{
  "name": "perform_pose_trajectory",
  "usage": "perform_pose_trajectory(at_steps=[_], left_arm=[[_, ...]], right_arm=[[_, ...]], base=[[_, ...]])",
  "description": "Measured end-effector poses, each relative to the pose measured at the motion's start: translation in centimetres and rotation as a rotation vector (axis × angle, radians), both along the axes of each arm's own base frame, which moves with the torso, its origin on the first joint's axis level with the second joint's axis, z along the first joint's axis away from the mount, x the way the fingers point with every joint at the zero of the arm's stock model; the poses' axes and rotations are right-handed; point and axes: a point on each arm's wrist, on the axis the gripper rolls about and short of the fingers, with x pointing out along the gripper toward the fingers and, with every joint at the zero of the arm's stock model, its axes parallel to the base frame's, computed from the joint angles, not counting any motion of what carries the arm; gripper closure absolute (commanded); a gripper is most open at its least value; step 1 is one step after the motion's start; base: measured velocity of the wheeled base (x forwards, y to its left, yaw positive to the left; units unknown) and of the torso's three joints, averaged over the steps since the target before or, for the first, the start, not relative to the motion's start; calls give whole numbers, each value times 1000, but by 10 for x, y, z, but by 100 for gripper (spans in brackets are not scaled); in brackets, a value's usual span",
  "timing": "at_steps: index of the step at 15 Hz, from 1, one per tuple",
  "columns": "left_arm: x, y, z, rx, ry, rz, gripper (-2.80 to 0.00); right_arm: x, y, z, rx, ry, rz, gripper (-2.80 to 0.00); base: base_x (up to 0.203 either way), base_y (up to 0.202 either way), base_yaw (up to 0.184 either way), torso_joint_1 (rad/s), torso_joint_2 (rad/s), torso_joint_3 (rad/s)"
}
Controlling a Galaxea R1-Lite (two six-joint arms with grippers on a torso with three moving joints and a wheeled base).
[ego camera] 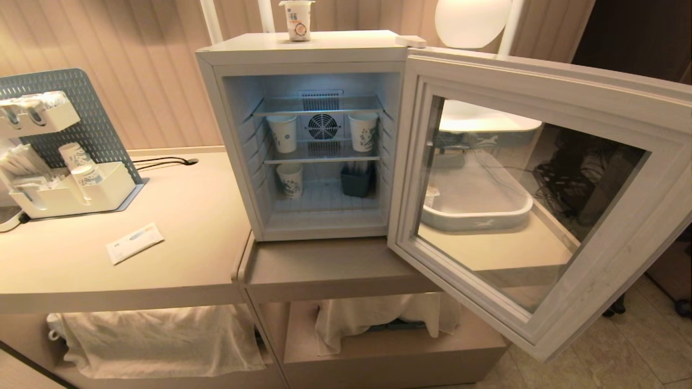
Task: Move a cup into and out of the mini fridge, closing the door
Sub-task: Close the freezer door
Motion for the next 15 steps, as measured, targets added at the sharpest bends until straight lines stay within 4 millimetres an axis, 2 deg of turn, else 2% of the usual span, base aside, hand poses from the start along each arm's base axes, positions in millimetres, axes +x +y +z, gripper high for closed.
perform_pose_trajectory(at_steps=[4,6,9,12,15], left_arm=[[0,0,0,-1,0,0,0],[0,0,0,-1,-1,0,0],[0,0,0,0,0,0,0],[0,0,0,-1,0,-1,0],[0,0,0,-3,0,0,0]], right_arm=[[41,38,-13,32,26,78,0],[50,60,-15,38,32,110,0],[48,102,-14,49,39,154,0],[37,154,-10,62,59,184,0],[25,213,4,60,75,199,0]], base=[[0,0,0,0,0,0],[0,0,0,0,0,0],[0,0,0,0,0,0],[0,0,0,0,0,0],[0,0,0,0,0,0]])
